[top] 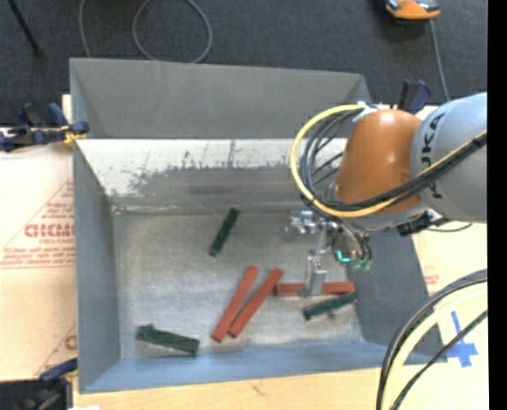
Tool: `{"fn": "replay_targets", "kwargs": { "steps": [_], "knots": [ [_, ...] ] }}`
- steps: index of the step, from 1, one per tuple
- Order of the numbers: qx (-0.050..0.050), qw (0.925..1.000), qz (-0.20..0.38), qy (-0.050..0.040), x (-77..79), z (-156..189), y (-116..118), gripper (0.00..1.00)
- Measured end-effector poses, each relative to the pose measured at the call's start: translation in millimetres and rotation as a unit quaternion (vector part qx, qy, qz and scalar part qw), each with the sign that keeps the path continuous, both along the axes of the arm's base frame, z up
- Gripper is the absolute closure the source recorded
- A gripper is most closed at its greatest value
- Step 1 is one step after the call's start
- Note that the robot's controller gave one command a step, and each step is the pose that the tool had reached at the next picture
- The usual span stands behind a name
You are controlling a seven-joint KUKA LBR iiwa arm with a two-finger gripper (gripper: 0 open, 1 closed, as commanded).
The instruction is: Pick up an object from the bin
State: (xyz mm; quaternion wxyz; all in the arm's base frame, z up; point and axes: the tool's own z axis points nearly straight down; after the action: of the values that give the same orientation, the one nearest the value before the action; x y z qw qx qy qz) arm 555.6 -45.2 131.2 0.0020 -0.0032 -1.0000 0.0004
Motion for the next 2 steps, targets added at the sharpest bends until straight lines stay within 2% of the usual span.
{"fn": "replay_targets", "kwargs": {
  "steps": [1, 2],
  "knots": [
    [0.0, 1.0, 0.004, -0.0013, 3.2, -64.6, 4.3, 0.0],
    [0.0, 1.0, 0.006, -0.0042, 4.7, -60.4, 4.1, 1.0]
  ]
}}
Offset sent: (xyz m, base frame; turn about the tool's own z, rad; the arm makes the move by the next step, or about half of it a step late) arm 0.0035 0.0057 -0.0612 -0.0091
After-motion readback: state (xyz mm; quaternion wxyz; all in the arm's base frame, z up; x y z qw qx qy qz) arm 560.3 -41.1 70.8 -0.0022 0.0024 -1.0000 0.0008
